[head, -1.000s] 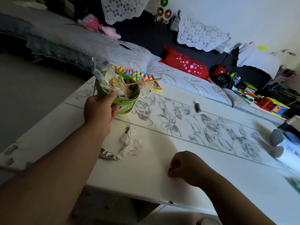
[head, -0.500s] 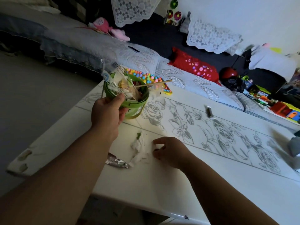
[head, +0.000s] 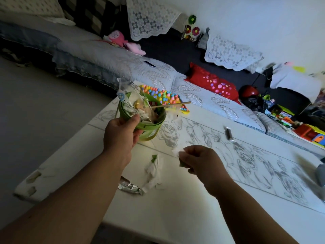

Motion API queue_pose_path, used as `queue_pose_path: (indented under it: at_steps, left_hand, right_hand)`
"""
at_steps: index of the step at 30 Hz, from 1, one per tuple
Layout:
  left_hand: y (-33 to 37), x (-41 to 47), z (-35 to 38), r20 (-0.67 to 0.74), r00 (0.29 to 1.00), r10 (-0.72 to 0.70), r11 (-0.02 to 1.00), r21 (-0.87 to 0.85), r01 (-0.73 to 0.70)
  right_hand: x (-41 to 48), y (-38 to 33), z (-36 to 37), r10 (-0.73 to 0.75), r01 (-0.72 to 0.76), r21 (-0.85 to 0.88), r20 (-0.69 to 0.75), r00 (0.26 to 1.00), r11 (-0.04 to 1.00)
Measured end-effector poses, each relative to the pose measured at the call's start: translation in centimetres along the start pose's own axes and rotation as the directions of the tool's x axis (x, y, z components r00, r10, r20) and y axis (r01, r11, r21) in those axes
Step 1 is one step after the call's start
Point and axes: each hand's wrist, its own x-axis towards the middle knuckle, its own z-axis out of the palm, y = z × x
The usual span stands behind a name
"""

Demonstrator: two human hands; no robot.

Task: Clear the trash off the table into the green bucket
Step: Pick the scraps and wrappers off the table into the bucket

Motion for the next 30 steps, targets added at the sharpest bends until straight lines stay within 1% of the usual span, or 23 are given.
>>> queue_pose_path:
  at_steps: [2, 4, 6, 7, 9, 11, 14, 15, 16, 21, 24, 27, 28, 29, 30]
  left_hand:
    - [-0.1, -0.1, 0.1, 0.003, 1.000, -0.004, 1.000, -0.002, 0.004]
    - [-0.3, -0.3, 0.2, 0.010, 1.000, -0.013, 1.000, -0.006, 0.013]
    - [-0.5, -0.4, 0.3, 0.013, 1.000, -0.024, 1.000, -0.014, 0.024]
    - [-0.6, -0.4, 0.3, 0.015, 0.999, -0.028, 0.999, -0.016, 0.029]
    - [-0.7, -0.4, 0.4, 0.014, 0.999, -0.038, 0.999, -0.019, 0.039]
    - [-0.8, -0.2, 0.3, 0.014, 0.999, -0.041, 0.999, -0.030, 0.042]
    - [-0.8, 0.1, 0.3, 0.028, 0.999, -0.040, 0.999, -0.021, 0.041]
    - [-0.8, 0.2, 0.3, 0.034, 0.999, -0.038, 0.999, -0.022, 0.039]
    - [-0.8, 0.3, 0.3, 0.035, 0.999, -0.037, 0.999, -0.028, 0.038]
    - [-0.7, 0.7, 0.6, 0.015, 0.998, -0.058, 0.997, -0.056, 0.059]
    - [-0.5, 0.9, 0.6, 0.001, 0.998, -0.056, 0.996, -0.066, 0.056]
    - [-0.2, 1.1, 0.6, -0.022, 0.999, -0.047, 0.996, -0.075, 0.045]
    - [-0.1, 1.1, 0.6, -0.032, 0.999, -0.042, 0.996, -0.082, 0.040]
    - [0.0, 1.2, 0.6, -0.042, 0.998, -0.040, 0.996, -0.087, 0.036]
    - [0.2, 1.2, 0.5, -0.053, 0.998, -0.041, 0.995, -0.091, 0.036]
  right_hand:
    - [0.3, -2.6, -1.1, -0.084, 0.089, 0.054, -0.076, 0.994, 0.995]
    - [1.2, -5.3, -1.9, -0.187, 0.192, 0.025, -0.136, 0.973, 0.981]
    - [2.8, -7.8, -2.2, -0.288, 0.276, -0.092, -0.148, 0.946, 0.957]
    - [3.6, -9.0, -2.1, -0.335, 0.309, -0.183, -0.136, 0.932, 0.933]
    - [5.2, -10.7, -1.4, -0.403, 0.345, -0.416, -0.059, 0.913, 0.842]
    - [6.7, -11.7, -0.1, -0.417, 0.361, -0.616, 0.056, 0.907, 0.701]
    - [8.4, -12.3, 2.2, -0.381, 0.375, -0.755, 0.179, 0.907, 0.538]
    - [8.8, -12.3, 2.8, -0.376, 0.382, -0.778, 0.203, 0.904, 0.499]
    - [9.2, -12.2, 3.2, -0.376, 0.383, -0.781, 0.205, 0.903, 0.493]
    - [9.0, -12.0, 3.1, -0.448, 0.392, -0.657, 0.091, 0.889, 0.644]
    - [8.1, -11.3, 2.4, -0.487, 0.398, -0.480, -0.071, 0.871, 0.782]
    - [6.1, -9.1, 2.1, -0.459, 0.377, -0.313, -0.253, 0.852, 0.872]
    - [5.3, -7.9, 2.2, -0.431, 0.352, -0.292, -0.280, 0.858, 0.889]
    - [4.6, -6.5, 2.5, -0.398, 0.317, -0.300, -0.267, 0.878, 0.900]
    - [4.1, -4.9, 2.9, -0.349, 0.272, -0.331, -0.199, 0.916, 0.903]
